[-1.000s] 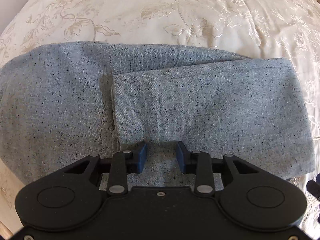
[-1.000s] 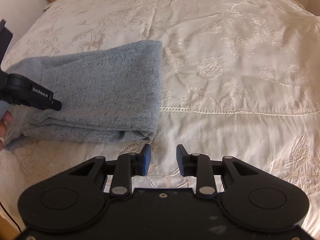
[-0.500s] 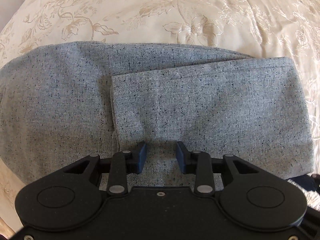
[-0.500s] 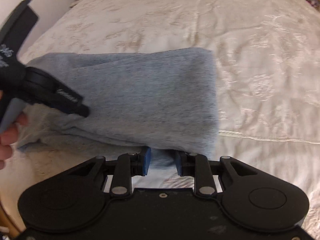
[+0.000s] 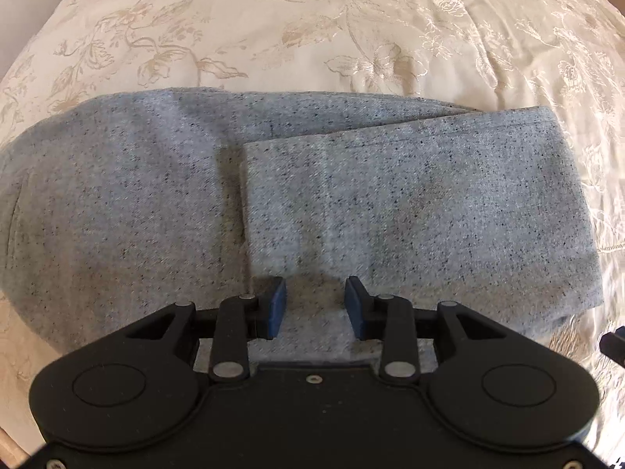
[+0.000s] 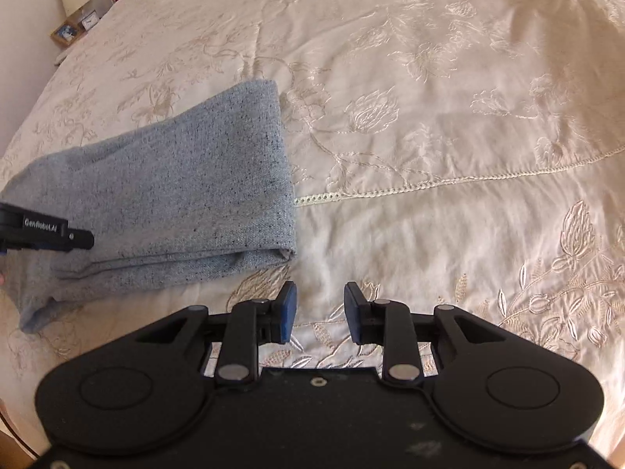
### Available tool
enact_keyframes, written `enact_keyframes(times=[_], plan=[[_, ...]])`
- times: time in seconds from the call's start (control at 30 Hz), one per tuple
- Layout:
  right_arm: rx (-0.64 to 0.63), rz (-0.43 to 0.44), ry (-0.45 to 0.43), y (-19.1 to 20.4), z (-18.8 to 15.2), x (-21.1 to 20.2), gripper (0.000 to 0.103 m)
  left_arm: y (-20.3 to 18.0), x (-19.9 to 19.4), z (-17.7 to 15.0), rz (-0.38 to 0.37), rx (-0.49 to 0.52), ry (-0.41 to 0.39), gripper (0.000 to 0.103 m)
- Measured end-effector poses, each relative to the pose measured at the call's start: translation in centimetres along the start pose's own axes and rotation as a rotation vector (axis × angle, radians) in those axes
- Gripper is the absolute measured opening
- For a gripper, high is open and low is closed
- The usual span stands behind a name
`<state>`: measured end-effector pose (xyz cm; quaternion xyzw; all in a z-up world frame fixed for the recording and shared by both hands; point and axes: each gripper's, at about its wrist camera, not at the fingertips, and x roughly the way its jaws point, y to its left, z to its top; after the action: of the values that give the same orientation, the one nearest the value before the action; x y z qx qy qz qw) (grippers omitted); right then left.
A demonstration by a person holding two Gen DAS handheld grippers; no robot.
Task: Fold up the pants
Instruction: 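Press the folded pants flat with both open tools, then grasp the folded cuff end with the left tool and lift it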
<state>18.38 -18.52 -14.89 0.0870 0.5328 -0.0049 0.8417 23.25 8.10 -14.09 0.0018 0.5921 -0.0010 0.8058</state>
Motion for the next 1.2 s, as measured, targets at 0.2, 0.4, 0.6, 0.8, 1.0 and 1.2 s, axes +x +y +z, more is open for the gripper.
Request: enact_keyframes(times=[0.2,0.4,0.6,0.8,1.0,1.2], plan=[[0.023,-0.004,-0.034,3.0,0.2,-2.4,0.030,6.6,-2.9,-2.1,0.044,-0.048,-0.049,0.047],[0.011,0.027,-0.049,10.1,1.1,-3.2,0.030,16.5,-5.0,-2.0,0.105,-0.131,-0.098,0.046],[-0.042,0.062,-0.051,18.2,1.2,-3.1,0.030,26.0,-5.1,0.0,0.165,-0.195,-0.133,0.046],[-0.062,0.063,-0.043,24.1,1.1,-2.9,0.030,31.0,-1.6,1.5,0.144,-0.202,-0.108,0.051],[-0.052,0.028,-0.026,27.0,1.1,-2.5,0.030,33.4,3.3,1.0,0.079,-0.215,-0.095,0.092],[-0.059,0.000,0.008,28.5,1.2,-1.4,0.030,36.2,4.9,-0.2,-0.073,-0.293,-0.129,0.103]])
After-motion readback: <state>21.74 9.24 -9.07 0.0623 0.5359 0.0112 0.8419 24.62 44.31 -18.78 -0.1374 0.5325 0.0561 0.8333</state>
